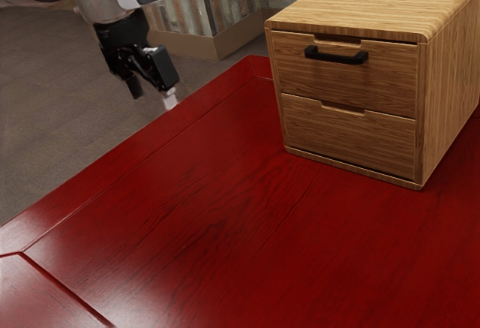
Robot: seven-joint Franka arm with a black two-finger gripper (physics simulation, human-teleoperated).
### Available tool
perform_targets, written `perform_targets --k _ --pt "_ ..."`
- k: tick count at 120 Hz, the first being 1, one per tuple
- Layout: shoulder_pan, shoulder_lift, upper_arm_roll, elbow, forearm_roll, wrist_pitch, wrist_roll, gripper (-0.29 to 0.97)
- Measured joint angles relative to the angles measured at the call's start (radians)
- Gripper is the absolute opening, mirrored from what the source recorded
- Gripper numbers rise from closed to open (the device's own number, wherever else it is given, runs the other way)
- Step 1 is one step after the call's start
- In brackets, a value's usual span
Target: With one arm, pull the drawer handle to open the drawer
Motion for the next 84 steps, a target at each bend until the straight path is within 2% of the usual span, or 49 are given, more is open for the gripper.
perform_targets --k 36,60,68,84 --pt "0.006 -0.007 0.008 0.002 0.005 -0.048 -0.022 0.68" --pt "0.024 0.006 0.009 0.000 0.004 -0.016 -0.020 0.68" --pt "0.028 0.015 0.003 -0.003 0.003 0.029 0.043 0.68" --pt "0.014 0.039 -0.041 -0.004 -0.002 0.107 0.309 0.68"
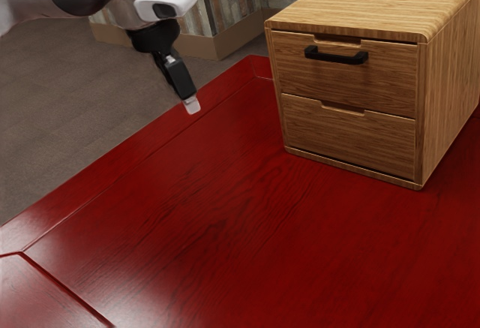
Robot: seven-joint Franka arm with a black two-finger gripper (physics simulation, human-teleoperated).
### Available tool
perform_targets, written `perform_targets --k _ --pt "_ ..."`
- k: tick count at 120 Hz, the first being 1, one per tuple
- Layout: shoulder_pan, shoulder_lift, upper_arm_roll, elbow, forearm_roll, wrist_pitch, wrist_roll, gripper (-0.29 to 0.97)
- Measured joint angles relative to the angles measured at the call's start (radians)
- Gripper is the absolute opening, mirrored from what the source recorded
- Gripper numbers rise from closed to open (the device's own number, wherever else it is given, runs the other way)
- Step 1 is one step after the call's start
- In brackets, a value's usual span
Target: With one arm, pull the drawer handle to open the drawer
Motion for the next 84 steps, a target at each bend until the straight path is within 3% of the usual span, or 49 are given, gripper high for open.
perform_targets --k 38,84 --pt "-0.024 0.094 -0.075 0.000 -0.013 0.261 0.503 0.68" --pt "-0.033 0.230 -0.133 0.074 -0.011 0.477 0.849 0.68"
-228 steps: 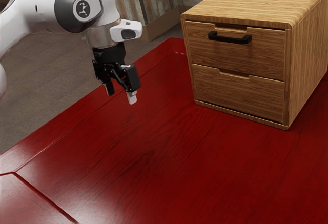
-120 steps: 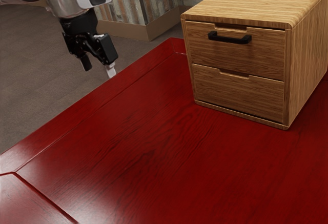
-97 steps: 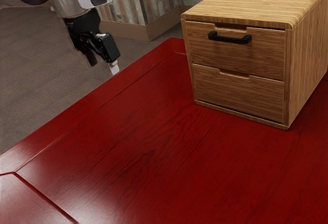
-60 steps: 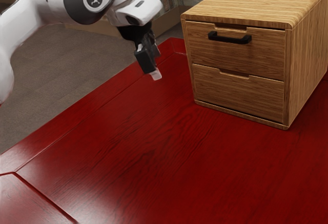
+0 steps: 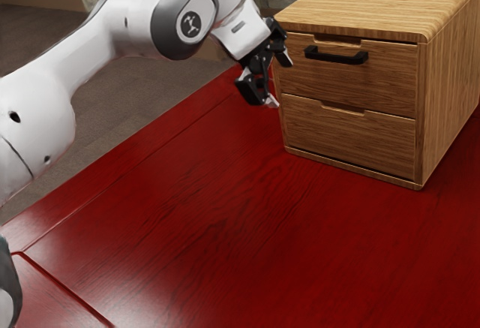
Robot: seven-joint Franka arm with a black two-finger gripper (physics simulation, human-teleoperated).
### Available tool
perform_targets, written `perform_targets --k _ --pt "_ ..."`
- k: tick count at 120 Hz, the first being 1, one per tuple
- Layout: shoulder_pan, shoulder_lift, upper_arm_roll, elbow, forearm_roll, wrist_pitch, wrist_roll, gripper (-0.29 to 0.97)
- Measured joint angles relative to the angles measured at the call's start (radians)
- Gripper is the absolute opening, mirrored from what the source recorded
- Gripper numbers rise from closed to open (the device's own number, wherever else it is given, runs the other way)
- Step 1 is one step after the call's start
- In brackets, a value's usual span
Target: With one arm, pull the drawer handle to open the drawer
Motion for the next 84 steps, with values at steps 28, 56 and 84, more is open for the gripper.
perform_targets --k 28,56,84 --pt "-0.020 0.084 -0.001 0.107 0.013 0.034 0.130 0.68" --pt "-0.035 0.121 0.008 0.155 0.019 0.045 0.194 0.68" --pt "-0.048 0.148 0.011 0.176 0.040 0.068 0.188 0.68"
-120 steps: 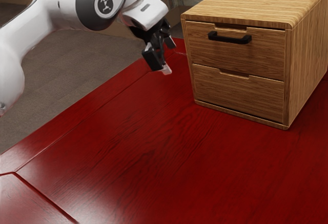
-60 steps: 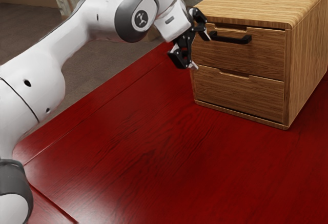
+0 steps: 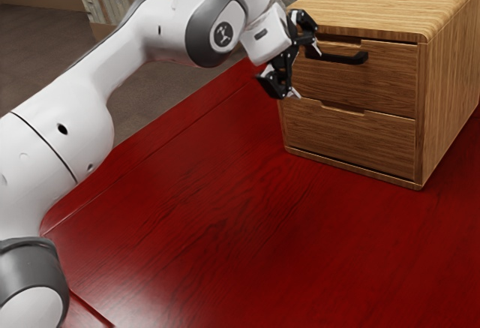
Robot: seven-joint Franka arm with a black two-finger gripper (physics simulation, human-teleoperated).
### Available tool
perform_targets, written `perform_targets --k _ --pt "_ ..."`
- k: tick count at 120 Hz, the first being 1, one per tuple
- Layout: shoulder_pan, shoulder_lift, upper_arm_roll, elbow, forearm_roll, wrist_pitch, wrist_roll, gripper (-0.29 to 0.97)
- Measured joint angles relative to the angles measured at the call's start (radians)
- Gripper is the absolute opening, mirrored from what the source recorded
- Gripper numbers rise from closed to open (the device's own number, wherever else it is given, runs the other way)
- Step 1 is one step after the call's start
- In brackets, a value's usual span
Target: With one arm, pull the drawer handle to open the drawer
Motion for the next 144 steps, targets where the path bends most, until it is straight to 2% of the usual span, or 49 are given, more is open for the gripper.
perform_targets --k 43,102,144 --pt "0.002 0.044 0.002 0.069 0.012 0.029 -0.009 0.68" --pt "0.011 0.096 0.001 0.087 0.012 0.087 -0.013 0.68" --pt "0.011 0.090 0.001 0.087 0.012 0.041 -0.018 0.68"
